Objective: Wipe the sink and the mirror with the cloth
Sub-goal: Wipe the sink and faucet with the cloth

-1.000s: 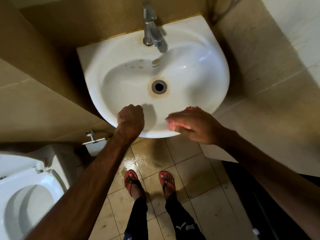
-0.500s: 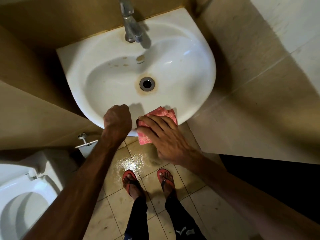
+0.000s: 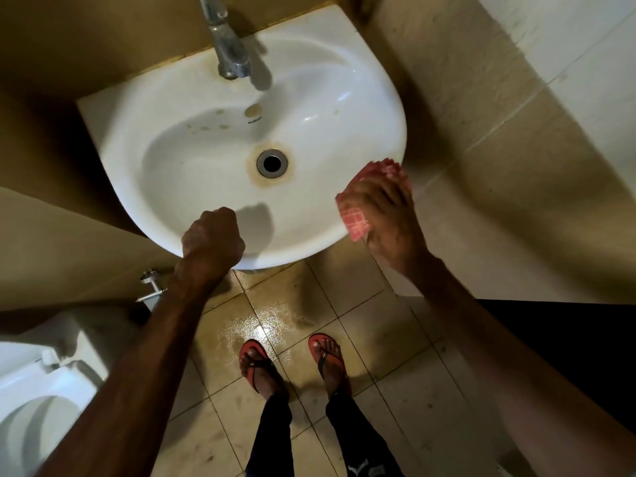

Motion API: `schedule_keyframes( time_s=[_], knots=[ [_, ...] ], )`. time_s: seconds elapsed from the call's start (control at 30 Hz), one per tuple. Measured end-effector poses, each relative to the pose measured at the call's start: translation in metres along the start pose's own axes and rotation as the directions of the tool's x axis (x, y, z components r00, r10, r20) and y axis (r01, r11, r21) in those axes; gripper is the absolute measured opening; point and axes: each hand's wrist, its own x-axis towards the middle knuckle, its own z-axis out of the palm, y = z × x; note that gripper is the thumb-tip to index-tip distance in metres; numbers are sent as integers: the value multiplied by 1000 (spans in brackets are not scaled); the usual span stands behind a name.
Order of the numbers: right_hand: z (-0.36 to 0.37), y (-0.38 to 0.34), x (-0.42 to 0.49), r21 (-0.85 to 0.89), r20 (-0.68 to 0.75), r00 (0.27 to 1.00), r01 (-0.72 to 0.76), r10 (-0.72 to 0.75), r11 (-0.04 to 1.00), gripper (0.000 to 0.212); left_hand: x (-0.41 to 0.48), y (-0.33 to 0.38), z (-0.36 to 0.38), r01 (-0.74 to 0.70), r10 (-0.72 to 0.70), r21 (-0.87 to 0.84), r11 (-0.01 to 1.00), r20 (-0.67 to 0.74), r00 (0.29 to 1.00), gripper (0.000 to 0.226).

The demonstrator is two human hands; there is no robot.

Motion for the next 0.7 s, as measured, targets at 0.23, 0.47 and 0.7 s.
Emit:
schedule_keyframes(
  time_s=[0.23, 0.47, 0.7],
  knots=[
    [13, -69, -9, 176, -89, 976, -180, 198, 968, 36, 1, -4, 6, 24, -27, -105, 994, -29, 999, 37],
    [23, -71, -14, 188, -43, 993, -96, 106, 978, 47, -13, 20, 15, -126, 124, -243, 962, -24, 992, 33],
    [2, -49, -3, 522, -68, 865, -393, 497, 757, 56, -16, 41, 13, -264, 268, -277, 924, -25, 963, 31]
  ],
)
